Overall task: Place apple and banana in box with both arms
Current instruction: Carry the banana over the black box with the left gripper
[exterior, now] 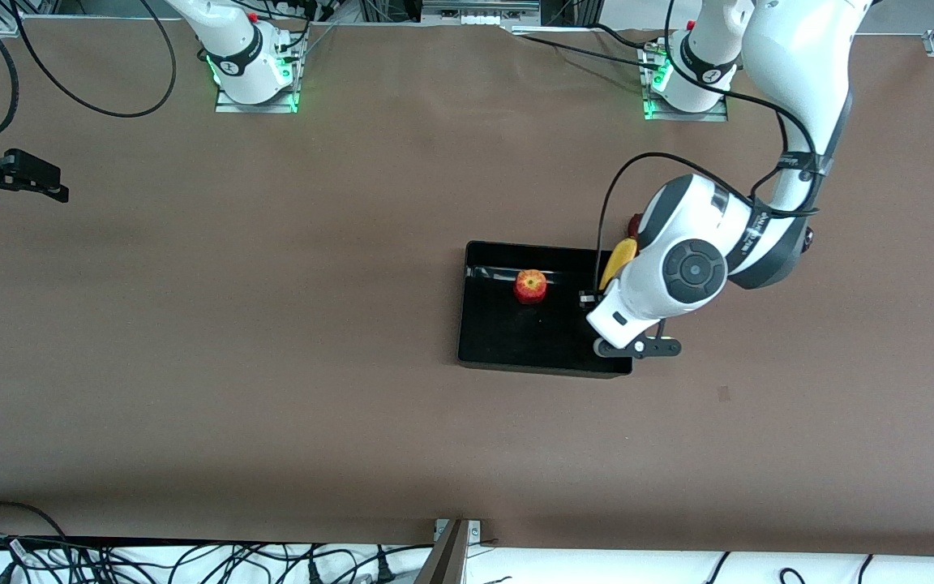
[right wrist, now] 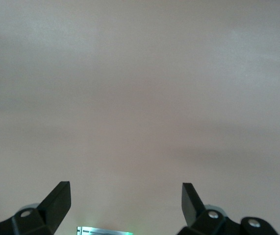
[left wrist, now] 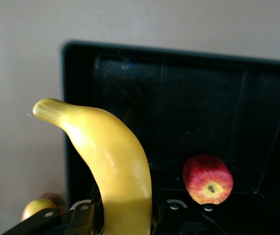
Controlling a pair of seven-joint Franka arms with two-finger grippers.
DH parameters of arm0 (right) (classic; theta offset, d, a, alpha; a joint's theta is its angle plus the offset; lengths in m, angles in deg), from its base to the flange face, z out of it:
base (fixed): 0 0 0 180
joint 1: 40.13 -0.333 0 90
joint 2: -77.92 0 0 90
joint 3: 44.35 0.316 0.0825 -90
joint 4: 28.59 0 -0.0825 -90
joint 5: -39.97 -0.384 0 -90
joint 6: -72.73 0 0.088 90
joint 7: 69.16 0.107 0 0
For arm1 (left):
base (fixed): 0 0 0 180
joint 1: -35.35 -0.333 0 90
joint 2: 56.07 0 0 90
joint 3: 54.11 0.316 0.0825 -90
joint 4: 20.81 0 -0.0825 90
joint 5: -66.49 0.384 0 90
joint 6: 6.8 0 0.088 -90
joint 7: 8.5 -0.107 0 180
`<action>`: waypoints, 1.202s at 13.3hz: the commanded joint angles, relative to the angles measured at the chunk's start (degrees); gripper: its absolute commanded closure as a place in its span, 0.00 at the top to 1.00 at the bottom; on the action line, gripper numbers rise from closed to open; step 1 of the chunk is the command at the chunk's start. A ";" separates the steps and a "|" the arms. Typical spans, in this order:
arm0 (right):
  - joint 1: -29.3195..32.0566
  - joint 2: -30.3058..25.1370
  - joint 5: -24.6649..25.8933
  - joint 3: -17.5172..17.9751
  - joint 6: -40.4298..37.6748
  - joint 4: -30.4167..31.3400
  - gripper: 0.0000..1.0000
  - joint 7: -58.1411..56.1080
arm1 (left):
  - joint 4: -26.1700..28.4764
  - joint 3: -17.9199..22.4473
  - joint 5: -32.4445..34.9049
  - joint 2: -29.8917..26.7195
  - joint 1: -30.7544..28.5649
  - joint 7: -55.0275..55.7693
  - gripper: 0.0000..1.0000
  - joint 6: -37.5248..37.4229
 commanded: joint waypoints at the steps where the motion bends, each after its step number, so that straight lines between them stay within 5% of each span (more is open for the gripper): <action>1: -0.01 0.29 -0.02 -0.15 -1.05 -1.11 1.00 -1.13 | 0.10 0.21 -1.32 2.29 1.53 1.08 0.00 3.30; 14: -0.01 0.29 0.06 -0.24 -1.05 -1.11 1.00 -1.13 | 0.54 0.12 2.19 11.25 3.65 2.58 0.01 16.40; 16: -0.01 0.29 -0.02 -0.24 -1.05 -1.11 1.00 -1.13 | 0.63 0.12 3.08 12.49 3.48 2.67 0.10 17.55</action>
